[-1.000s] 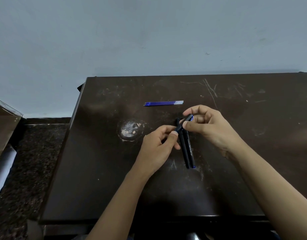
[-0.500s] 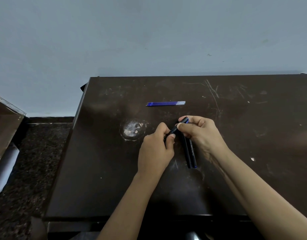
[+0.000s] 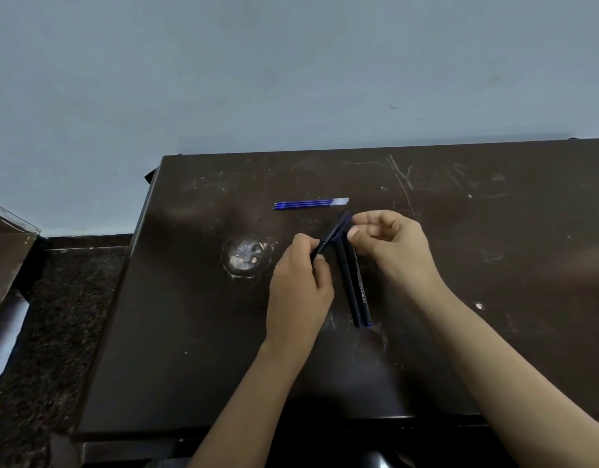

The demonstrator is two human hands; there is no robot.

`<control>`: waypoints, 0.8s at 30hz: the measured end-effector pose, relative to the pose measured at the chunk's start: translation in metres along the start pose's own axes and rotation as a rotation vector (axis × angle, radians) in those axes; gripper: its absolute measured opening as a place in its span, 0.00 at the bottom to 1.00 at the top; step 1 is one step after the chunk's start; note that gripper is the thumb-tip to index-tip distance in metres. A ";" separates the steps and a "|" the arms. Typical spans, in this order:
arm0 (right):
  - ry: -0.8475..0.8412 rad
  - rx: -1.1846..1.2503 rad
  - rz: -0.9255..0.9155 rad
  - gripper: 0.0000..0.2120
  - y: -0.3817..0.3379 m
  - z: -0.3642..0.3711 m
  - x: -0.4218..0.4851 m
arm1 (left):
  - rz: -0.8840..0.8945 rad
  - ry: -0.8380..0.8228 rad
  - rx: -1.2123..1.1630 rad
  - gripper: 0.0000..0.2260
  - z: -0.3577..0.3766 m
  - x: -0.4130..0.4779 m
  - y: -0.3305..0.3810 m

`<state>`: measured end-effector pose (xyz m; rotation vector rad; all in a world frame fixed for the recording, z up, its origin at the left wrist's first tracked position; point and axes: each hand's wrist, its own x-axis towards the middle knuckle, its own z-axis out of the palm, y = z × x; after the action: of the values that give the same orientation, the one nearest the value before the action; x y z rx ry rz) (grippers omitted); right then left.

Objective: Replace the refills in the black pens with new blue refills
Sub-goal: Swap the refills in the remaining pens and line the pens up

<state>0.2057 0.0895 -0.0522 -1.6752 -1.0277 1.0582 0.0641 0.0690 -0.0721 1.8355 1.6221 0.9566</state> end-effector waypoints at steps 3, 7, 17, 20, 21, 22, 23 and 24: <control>0.021 -0.359 -0.095 0.06 0.005 -0.003 -0.002 | -0.130 0.017 0.073 0.06 -0.002 -0.001 -0.005; -0.078 -0.604 -0.110 0.08 0.012 0.005 -0.012 | -0.192 0.027 0.280 0.04 0.001 -0.003 -0.006; -0.053 -0.757 -0.113 0.10 0.019 0.013 -0.023 | -0.285 -0.058 0.431 0.07 0.010 -0.002 0.000; -0.037 -0.748 -0.116 0.10 0.021 0.017 -0.025 | -0.313 -0.124 0.400 0.08 0.009 -0.001 0.001; -0.032 -0.743 -0.117 0.10 0.022 0.018 -0.026 | -0.317 -0.137 0.404 0.09 0.008 -0.001 0.001; -0.028 -0.739 -0.118 0.10 0.022 0.020 -0.026 | -0.320 -0.146 0.414 0.09 0.007 0.000 0.002; -0.026 -0.735 -0.119 0.10 0.022 0.021 -0.026 | -0.321 -0.151 0.428 0.09 0.005 0.000 0.002; -0.027 -0.732 -0.122 0.11 0.022 0.024 -0.027 | -0.321 -0.152 0.444 0.09 0.004 0.000 0.001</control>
<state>0.1795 0.0640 -0.0737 -2.1248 -1.6417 0.6518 0.0680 0.0695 -0.0736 1.7812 2.0671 0.3261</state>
